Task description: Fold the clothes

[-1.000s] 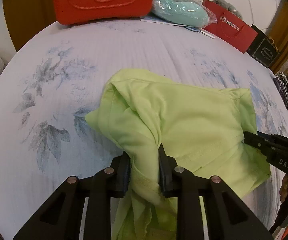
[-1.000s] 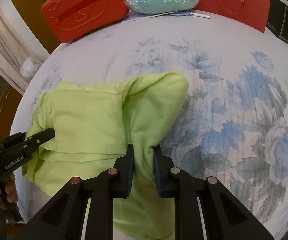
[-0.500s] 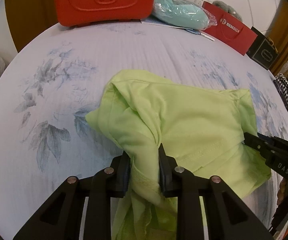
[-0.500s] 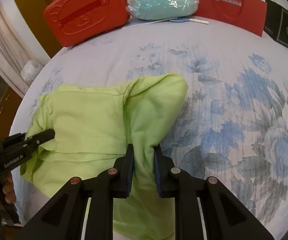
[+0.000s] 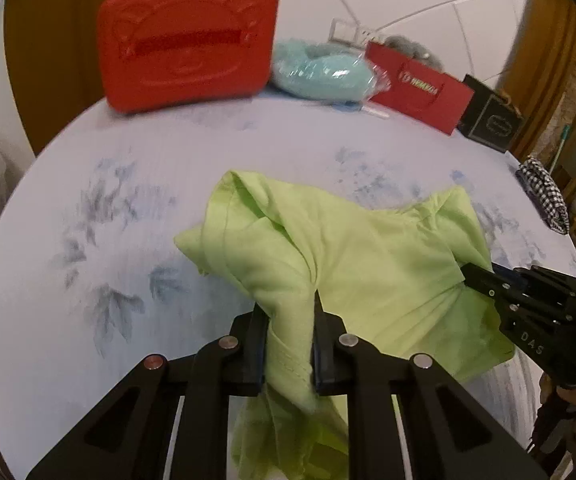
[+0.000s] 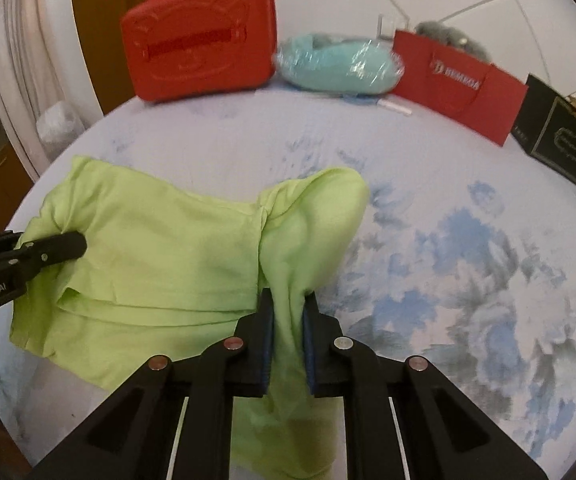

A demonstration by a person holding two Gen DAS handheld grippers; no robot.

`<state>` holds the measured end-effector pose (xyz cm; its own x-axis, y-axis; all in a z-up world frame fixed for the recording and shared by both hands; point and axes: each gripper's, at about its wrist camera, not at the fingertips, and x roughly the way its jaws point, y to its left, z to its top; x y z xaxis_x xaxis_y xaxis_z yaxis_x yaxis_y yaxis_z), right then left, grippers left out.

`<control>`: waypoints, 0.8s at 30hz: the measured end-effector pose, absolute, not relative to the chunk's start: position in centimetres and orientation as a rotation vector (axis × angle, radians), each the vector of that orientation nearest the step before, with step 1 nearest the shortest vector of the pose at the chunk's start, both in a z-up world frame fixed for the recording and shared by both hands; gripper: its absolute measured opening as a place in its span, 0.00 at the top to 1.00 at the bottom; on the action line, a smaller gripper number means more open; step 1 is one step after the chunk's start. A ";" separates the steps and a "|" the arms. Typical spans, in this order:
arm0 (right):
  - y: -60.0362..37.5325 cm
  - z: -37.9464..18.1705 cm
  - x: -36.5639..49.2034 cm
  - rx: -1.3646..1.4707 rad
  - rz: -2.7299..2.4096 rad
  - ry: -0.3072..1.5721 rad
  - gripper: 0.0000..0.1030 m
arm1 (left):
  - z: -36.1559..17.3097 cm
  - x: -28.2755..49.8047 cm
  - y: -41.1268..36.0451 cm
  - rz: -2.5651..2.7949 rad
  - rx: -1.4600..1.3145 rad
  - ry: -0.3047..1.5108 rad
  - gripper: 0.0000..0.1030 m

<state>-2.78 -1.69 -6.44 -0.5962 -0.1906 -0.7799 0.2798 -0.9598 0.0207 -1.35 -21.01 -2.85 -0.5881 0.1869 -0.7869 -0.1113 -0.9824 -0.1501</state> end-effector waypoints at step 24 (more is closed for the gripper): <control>8.7 0.1 1.5 1.040 -2.791 0.084 0.89 | 2.6 -1.0 -8.9 2.588 -1.162 -0.016 0.86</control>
<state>1.47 8.72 0.07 -0.7451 -0.1314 -0.6539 0.1705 -0.9853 0.0037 -1.00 -8.89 2.62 -0.6260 0.2781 -0.7286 -0.2690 -0.9539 -0.1329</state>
